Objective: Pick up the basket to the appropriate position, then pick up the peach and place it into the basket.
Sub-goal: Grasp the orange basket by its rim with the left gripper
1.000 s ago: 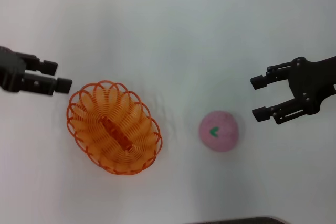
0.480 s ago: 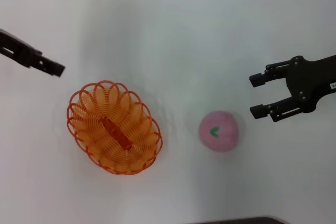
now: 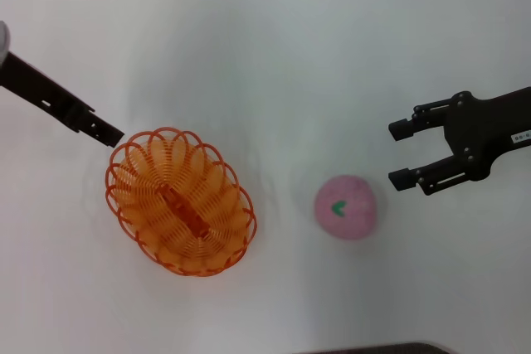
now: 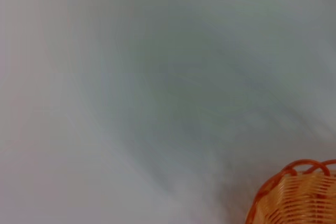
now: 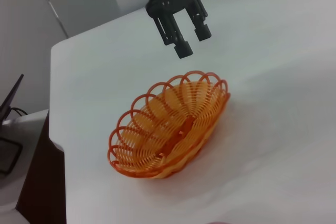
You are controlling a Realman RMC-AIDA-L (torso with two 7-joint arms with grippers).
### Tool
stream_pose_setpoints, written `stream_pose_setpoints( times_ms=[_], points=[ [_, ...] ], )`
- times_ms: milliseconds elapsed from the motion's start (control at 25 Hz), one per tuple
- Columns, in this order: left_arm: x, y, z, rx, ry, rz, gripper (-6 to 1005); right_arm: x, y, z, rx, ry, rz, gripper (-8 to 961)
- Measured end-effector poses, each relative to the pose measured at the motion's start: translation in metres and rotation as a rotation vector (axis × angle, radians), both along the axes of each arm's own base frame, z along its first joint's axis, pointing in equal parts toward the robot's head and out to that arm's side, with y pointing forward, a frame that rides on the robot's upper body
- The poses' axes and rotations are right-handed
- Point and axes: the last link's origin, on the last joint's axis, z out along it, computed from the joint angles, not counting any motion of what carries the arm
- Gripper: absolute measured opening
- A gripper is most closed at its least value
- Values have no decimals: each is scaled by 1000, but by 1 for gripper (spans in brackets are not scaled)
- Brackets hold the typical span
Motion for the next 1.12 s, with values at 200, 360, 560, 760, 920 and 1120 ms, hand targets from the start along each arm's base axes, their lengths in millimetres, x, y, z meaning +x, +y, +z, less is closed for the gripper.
stream_pose_setpoints(
  times_ms=[200, 360, 560, 760, 920, 1120],
  points=[
    [-3, 1, -16, -22, -9, 5, 700, 0, 1, -2, 3, -6, 4, 853],
    [-9, 2, -28, -31, -2, 7, 696, -1, 2, -4, 4, -4, 13, 853],
    [-15, 1, -39, -44, 2, 17, 691, 0, 1, -4, 5, -5, 22, 853],
    [-15, 0, -46, -52, 7, 15, 686, 1, 0, -6, 9, -5, 23, 853],
    [-16, 0, -49, -54, 8, 17, 682, 2, 0, -9, 6, -2, 19, 853],
    [-16, 0, -51, -57, 1, 25, 677, 3, 0, -10, 7, -10, 18, 853]
  ],
)
